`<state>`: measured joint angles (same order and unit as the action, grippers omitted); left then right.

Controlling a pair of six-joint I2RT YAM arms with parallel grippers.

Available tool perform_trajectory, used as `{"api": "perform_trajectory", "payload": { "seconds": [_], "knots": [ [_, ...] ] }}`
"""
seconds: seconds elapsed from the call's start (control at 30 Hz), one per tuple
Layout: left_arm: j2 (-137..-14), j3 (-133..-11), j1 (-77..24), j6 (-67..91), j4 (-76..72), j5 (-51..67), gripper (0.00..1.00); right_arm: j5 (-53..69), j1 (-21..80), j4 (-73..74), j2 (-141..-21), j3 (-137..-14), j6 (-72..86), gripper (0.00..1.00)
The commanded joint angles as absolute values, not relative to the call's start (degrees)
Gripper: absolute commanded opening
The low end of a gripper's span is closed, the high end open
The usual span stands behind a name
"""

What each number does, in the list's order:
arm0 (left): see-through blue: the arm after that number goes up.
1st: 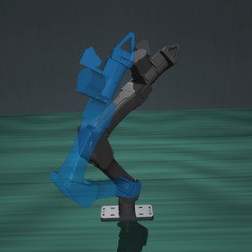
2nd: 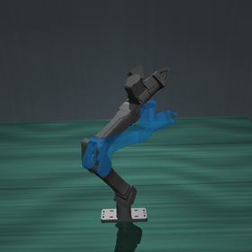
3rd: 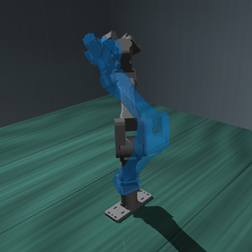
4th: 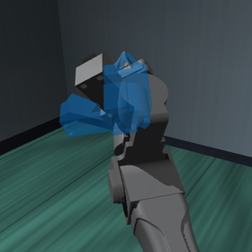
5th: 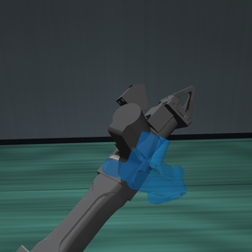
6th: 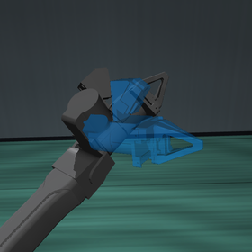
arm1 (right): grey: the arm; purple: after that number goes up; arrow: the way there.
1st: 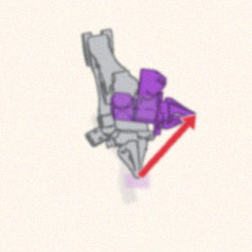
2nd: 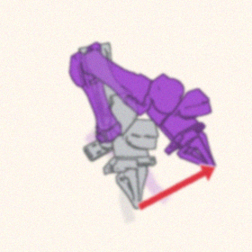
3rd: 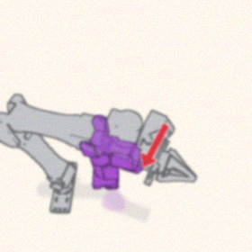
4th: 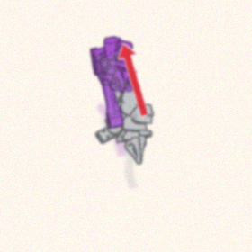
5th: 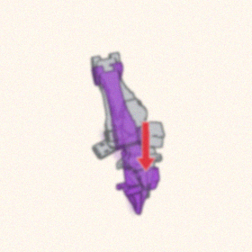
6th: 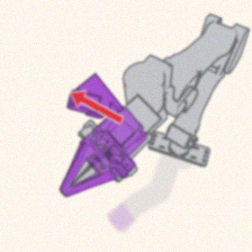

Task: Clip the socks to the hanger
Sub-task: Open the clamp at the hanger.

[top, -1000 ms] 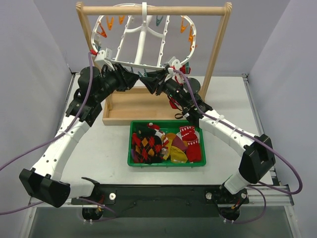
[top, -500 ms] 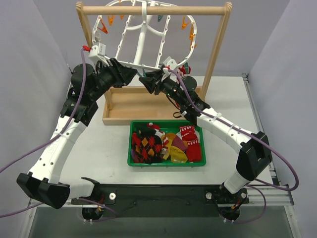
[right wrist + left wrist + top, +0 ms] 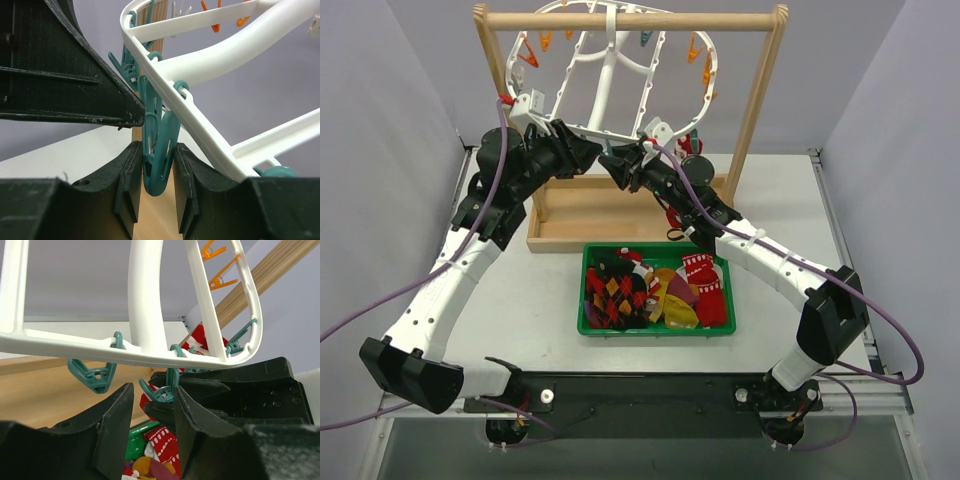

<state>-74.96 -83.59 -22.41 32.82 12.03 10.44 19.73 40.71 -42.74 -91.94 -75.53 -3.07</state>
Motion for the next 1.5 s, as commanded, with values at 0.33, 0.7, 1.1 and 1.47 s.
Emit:
{"api": "perform_trajectory", "payload": {
  "seconds": [0.33,0.7,1.1,1.47],
  "knots": [
    [-77.8,-88.1,-23.6,37.4,16.5,7.4,0.35,19.3,43.1,-48.7,-92.0,-80.0,-7.3,0.14],
    [-78.2,-88.9,-23.0,36.2,16.2,6.5,0.0,20.8,42.6,-50.6,-89.7,-75.4,-5.1,0.43],
    [-78.6,-89.5,-22.8,36.1,15.7,7.3,0.0,27.2,35.9,-53.8,-87.6,-71.7,5.0,0.44],
    [-78.2,-90.4,-23.0,38.4,15.5,9.8,0.0,28.2,35.7,-54.2,-91.8,-75.6,7.6,0.41]
  ]
}}
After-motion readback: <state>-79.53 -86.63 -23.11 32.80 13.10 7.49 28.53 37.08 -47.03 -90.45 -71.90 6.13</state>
